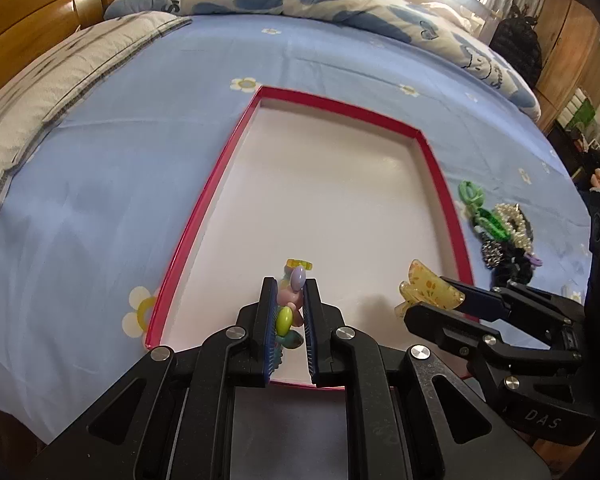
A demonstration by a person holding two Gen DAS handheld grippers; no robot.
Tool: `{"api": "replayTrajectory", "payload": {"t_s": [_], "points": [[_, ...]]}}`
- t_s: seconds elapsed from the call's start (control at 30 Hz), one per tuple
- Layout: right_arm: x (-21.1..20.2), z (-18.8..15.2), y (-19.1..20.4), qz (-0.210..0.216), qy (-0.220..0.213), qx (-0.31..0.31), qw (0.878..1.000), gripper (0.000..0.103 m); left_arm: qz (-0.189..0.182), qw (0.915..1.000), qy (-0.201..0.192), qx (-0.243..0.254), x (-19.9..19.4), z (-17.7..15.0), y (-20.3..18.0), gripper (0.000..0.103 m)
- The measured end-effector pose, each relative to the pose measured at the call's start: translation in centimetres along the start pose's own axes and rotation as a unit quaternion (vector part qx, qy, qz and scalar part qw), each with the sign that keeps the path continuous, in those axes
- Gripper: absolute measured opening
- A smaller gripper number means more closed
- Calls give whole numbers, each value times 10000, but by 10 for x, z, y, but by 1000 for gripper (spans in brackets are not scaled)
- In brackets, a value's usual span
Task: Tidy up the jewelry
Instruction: 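Carry the bracelet and claw clip into the red tray while both tools open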
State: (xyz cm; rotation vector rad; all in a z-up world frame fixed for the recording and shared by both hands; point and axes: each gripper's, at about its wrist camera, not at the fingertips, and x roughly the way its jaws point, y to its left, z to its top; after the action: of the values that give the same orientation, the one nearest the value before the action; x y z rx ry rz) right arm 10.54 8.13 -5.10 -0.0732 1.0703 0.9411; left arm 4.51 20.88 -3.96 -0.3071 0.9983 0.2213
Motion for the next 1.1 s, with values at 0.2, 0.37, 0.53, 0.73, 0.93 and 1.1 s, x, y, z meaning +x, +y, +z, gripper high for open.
{"api": "replayTrajectory", "payload": {"t_s": [0.2,0.37,0.53,0.73,0.93,1.1], "points": [[12,0,-4,-42,254,7,9997,38,52,9996,279,-52,15,-3,3,11],[18,0,-4,-58,398,-86,9992,38,17,9993,358,-61,18,-3,5,11],[20,3,-2,-69,472,-139,9988,39,34,9992,393,12,19,-3,3,11],[19,3,-4,-39,494,-91,9987,41,63,9991,407,53,16,-5,2,22],[16,3,-3,3,482,-52,9988,45,105,9994,326,22,6,-4,3,35],[5,2,-2,41,382,-44,9993,50,103,9998,172,-32,-7,-1,4,44]]}}
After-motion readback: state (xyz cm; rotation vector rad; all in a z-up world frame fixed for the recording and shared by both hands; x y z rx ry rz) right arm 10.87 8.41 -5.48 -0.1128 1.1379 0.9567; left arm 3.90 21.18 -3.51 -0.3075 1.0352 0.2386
